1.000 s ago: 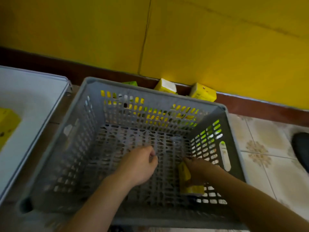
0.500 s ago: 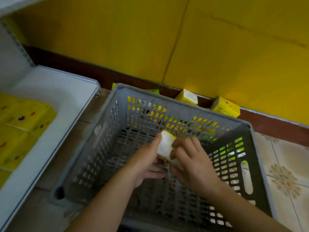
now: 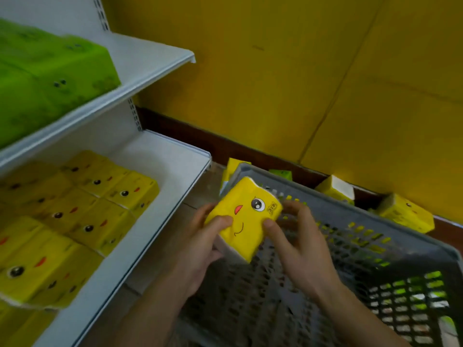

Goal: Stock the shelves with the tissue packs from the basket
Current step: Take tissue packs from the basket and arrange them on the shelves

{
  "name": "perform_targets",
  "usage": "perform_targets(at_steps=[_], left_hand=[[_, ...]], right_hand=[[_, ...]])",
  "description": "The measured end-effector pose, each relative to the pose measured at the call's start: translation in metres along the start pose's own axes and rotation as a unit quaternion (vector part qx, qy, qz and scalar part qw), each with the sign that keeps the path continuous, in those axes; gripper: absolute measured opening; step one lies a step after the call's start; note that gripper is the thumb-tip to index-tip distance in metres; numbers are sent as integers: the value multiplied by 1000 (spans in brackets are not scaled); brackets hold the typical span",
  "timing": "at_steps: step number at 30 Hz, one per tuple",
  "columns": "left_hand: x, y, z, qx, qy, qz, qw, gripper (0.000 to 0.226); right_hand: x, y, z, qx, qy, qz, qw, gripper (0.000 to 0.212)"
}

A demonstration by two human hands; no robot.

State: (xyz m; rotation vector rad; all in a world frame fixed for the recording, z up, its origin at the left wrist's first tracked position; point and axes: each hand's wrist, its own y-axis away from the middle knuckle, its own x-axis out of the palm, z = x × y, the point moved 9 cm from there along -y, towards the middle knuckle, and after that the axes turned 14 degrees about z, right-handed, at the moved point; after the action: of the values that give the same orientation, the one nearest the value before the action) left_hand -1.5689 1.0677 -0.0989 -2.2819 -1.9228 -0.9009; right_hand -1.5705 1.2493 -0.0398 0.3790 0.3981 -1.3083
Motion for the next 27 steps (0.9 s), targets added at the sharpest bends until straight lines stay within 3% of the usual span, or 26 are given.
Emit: perform_targets(at_steps=[2, 3, 5, 7, 9, 11, 13, 15, 18, 20, 22, 23, 25, 27], left_hand=[[-12, 10, -11, 35, 31, -42, 998, 31], [-20, 14, -12, 36, 44, -62, 996, 32], [-42, 20, -15, 20, 38, -96, 994, 34], [-65, 26, -27, -21, -23, -119, 992, 53], [-88, 36, -47, -19, -63, -136, 988, 68], [-110, 45, -67, 20, -78, -151, 985, 69], [-126, 53, -82, 58, -70, -169, 981, 52], [-149, 61, -89, 104, -26, -236, 966, 37], [-184, 75, -84, 140, 38, -354, 924, 41], [-203, 82, -83, 123, 12, -394, 911, 39], [-223, 88, -89, 42, -111, -415, 902, 34], [-232, 91, -96, -18, -226, -421, 878, 34], [-246, 101, -114, -96, -449, -435, 775, 37], [-258, 109, -125, -87, -550, -440, 704, 29]], right_hand=[[37, -22, -6, 89, -185, 72, 976, 60], [52, -31, -3, 100, -219, 86, 967, 63], [68, -48, 14, 82, -222, 89, 968, 49], [80, -67, 35, 51, -191, 120, 973, 30], [100, -86, 56, 24, -176, 214, 961, 21], [126, -101, 79, -3, -151, 298, 943, 21], [145, -125, 95, -48, -91, 276, 955, 19], [163, -148, 100, -55, -51, 217, 973, 38], [219, -158, 88, 52, -109, 249, 961, 75], [253, -158, 85, 73, -121, 274, 951, 63], [266, -169, 90, 54, -113, 234, 964, 46], [270, -177, 92, 44, -115, 214, 969, 43], [284, -194, 94, 26, -105, 202, 973, 41], [302, -212, 96, 10, -90, 198, 976, 42]])
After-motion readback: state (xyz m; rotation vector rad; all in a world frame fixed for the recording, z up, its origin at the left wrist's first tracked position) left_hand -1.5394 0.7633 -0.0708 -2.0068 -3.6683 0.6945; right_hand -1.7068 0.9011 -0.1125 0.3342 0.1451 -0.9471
